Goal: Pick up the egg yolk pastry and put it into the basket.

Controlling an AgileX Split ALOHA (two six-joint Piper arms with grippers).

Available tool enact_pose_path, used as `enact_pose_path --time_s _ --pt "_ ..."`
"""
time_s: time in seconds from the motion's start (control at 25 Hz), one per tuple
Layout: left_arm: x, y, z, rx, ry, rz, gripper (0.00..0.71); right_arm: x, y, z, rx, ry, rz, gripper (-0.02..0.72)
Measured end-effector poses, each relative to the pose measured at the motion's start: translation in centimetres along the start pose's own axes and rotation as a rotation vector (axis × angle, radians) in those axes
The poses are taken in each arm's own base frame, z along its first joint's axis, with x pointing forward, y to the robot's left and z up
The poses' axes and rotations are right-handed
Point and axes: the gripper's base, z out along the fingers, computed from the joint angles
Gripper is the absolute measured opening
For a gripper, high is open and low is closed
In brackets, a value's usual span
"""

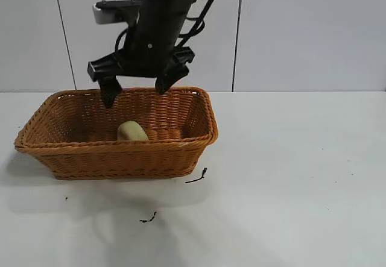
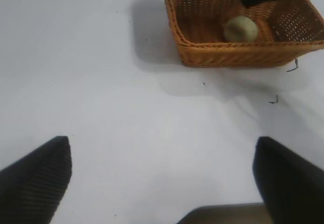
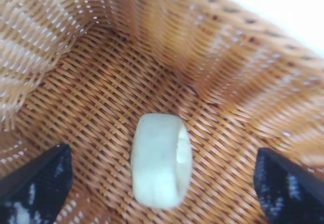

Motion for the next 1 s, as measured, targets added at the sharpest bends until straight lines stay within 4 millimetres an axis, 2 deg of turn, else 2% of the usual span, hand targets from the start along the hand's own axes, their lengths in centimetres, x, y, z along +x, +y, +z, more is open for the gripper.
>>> enact_pose_path --time_s 0.28,0.4,0.48,0.56,0.72,0.84,1.0 --pt "0.0 0.0 0.0 0.000 0.000 0.000 0.695 2.1 -12.9 -0.7 0.131 0.115 0.213 0.689" --pt "0.0 0.0 0.0 0.000 0.000 0.000 0.695 3.4 -16.8 -1.3 0.164 0.159 0.289 0.689" --pt "0.0 0.0 0.0 0.000 0.000 0.000 0.695 4.2 -18.4 -1.7 0.173 0.194 0.323 0.689" --pt "0.0 0.0 0.0 0.000 0.000 0.000 0.695 5.0 -19.4 -2.0 0.177 0.237 0.340 0.689" --pt "0.0 0.0 0.0 0.000 0.000 0.000 0.695 5.6 -20.4 -2.4 0.170 0.257 0.356 0.689" --pt "0.0 0.0 0.0 0.000 0.000 0.000 0.695 6.1 -19.9 -3.2 0.154 0.271 0.358 0.689" --pt "0.0 0.0 0.0 0.000 0.000 0.000 0.695 7.7 -18.7 -5.8 0.147 0.301 0.353 0.689"
